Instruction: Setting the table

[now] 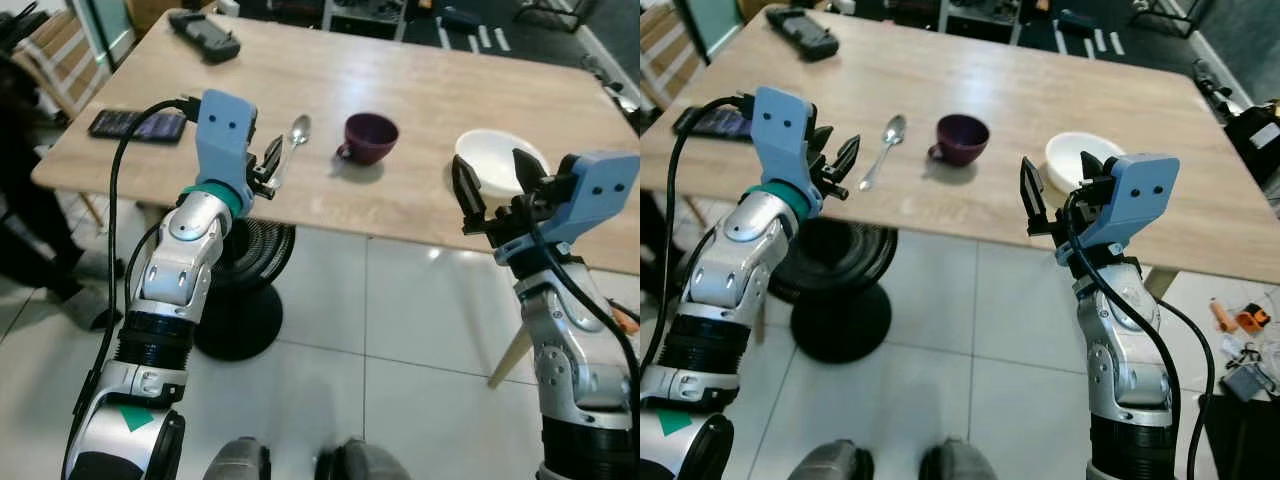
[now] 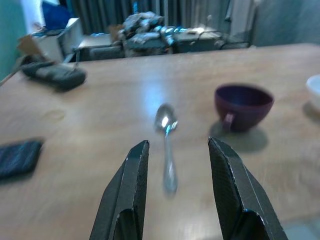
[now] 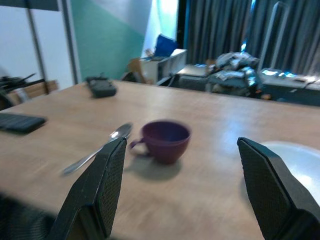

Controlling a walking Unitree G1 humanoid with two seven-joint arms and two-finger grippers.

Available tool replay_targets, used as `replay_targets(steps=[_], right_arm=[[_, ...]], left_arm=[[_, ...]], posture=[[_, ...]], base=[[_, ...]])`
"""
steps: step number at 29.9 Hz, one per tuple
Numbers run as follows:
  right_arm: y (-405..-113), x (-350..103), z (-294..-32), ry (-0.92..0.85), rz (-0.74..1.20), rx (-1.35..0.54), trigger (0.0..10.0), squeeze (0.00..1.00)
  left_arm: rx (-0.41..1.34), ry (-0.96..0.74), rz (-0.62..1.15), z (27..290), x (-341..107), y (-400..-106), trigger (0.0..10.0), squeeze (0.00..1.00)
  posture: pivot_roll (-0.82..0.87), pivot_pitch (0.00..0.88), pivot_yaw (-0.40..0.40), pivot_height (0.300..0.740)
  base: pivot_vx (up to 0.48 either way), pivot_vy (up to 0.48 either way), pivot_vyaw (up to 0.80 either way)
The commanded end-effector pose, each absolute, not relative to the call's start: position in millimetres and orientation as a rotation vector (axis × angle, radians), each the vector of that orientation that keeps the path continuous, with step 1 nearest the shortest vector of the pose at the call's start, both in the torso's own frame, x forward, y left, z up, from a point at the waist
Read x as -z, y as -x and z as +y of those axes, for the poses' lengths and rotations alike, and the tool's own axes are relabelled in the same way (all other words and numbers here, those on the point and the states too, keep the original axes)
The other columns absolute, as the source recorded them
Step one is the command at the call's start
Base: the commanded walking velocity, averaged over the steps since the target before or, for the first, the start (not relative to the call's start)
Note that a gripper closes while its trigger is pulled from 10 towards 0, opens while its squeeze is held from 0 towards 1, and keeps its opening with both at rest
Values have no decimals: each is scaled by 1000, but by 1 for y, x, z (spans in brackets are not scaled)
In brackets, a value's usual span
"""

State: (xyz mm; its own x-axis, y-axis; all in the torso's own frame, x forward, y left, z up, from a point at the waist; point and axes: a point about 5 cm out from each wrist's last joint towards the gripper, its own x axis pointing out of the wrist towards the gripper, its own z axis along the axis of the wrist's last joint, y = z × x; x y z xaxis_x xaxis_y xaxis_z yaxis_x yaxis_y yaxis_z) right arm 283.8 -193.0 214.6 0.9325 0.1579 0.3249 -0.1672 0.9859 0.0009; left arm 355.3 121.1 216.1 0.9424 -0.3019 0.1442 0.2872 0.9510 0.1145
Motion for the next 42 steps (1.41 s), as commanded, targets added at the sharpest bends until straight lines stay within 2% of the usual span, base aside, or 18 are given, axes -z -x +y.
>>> replay_targets(steps=[1, 18, 42], right_arm=[[-282, -213, -198, -22, -322, -147, 10000, 0], [-281, -213, -199, -20, -320, -147, 10000, 0], [-282, -214, -199, -38, -314, -147, 10000, 0]], left_arm=[[317, -92, -153, 116, -214, -355, 10000, 0], [319, -86, -157, 114, -214, -356, 10000, 0], [335, -65, -157, 110, -215, -356, 10000, 0]], posture=[[54, 7, 6, 740], [53, 8, 5, 740], [49, 1, 7, 740]], base=[[-315, 0, 0], [-31, 0, 0], [0, 0, -800]])
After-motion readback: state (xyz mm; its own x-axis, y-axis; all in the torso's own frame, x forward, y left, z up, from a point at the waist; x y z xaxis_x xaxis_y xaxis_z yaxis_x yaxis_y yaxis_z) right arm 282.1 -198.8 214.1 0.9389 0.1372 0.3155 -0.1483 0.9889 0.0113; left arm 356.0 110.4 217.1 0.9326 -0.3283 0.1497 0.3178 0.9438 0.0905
